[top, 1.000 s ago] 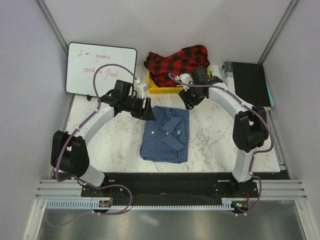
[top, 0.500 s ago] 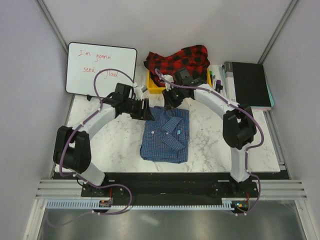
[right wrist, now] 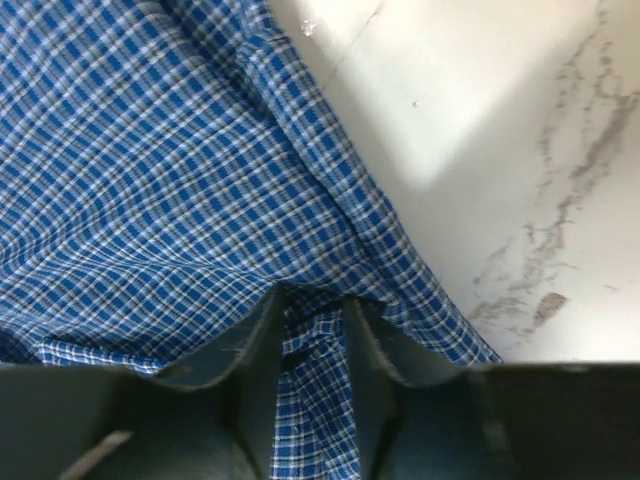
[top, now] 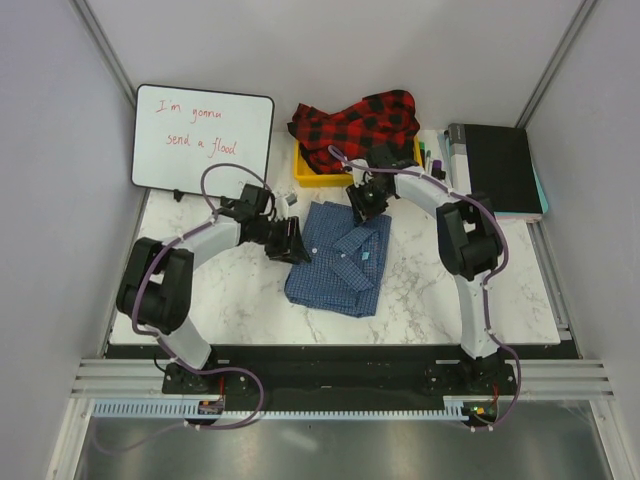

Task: Fold and stack the long sleeve shirts
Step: Fold the shirt

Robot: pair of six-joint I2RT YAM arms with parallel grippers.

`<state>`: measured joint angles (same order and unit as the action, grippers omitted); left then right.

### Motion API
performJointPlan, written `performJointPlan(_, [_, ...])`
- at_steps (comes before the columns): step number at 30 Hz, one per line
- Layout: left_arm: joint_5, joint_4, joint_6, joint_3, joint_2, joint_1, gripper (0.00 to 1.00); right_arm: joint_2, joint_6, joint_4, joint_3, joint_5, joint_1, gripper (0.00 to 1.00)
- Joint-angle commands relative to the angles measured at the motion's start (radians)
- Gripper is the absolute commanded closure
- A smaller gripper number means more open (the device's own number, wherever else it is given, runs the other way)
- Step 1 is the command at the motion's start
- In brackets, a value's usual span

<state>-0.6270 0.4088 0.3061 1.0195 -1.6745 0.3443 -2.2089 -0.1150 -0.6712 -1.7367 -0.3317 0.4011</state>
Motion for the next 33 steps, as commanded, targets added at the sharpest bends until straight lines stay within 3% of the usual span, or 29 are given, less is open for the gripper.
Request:
performJointPlan(1, [-0.025, -0.060, 0.048, -0.048, 0.062, 0.027, 0.49, 0.109, -0.009, 0.004, -0.041, 0.026, 0.008, 0.55])
performJointPlan(3, [-0.011, -0.058, 0.044, -0.065, 0.068, 0.074, 0.50, 0.135, -0.006, 0.001, -0.041, 0.042, 0.012, 0.54])
performJointPlan(7, [0.157, -0.044, 0.071, -0.111, 0.071, 0.182, 0.54, 0.196, 0.003, -0.036, -0.047, 0.078, 0.004, 0.45])
performJointPlan(10, [0.100, -0.067, 0.112, -0.128, 0.029, 0.287, 0.58, 0.206, 0.024, -0.094, -0.046, 0.091, -0.028, 0.38])
performJointPlan(11, [0.083, -0.079, 0.126, -0.115, 0.018, 0.389, 0.59, 0.207, 0.031, -0.122, -0.041, 0.091, -0.041, 0.38])
performJointPlan(14, [0.035, -0.084, 0.157, 0.034, -0.079, 0.577, 0.59, 0.221, 0.067, -0.155, 0.005, 0.067, -0.108, 0.38])
performJointPlan(17, [-0.028, -0.120, 0.209, 0.186, -0.174, 0.662, 0.58, 0.242, 0.081, -0.162, 0.074, 0.004, -0.166, 0.37])
performJointPlan(19, [-0.088, -0.253, 0.269, 0.183, -0.160, 0.653, 0.56, 0.248, 0.074, -0.168, 0.109, -0.015, -0.189, 0.37])
performJointPlan(23, [-0.161, -0.387, 0.246, 0.039, 0.086, 0.592, 0.54, 0.233, 0.084, -0.154, 0.137, -0.070, -0.189, 0.39])
performJointPlan(26, [-0.100, -0.199, 0.125, 0.016, 0.226, 0.477, 0.53, 0.190, 0.109, -0.128, 0.135, -0.084, -0.189, 0.42])
performJointPlan(27, [-0.018, -0.130, 0.043, 0.019, 0.237, 0.432, 0.53, 0.167, 0.113, -0.111, 0.141, -0.092, -0.189, 0.43])
performJointPlan(28, [0.025, -0.016, -0.003, 0.027, 0.239, 0.335, 0.52, 0.157, 0.113, -0.102, 0.141, -0.096, -0.189, 0.44])
performJointPlan(31, [0.140, 0.122, -0.189, 0.079, 0.167, 0.176, 0.48, 0.123, 0.141, -0.056, 0.154, -0.116, -0.189, 0.49])
performJointPlan(33, [0.190, 0.177, -0.266, 0.108, 0.112, 0.116, 0.47, 0.097, 0.143, -0.045, 0.149, -0.109, -0.188, 0.53])
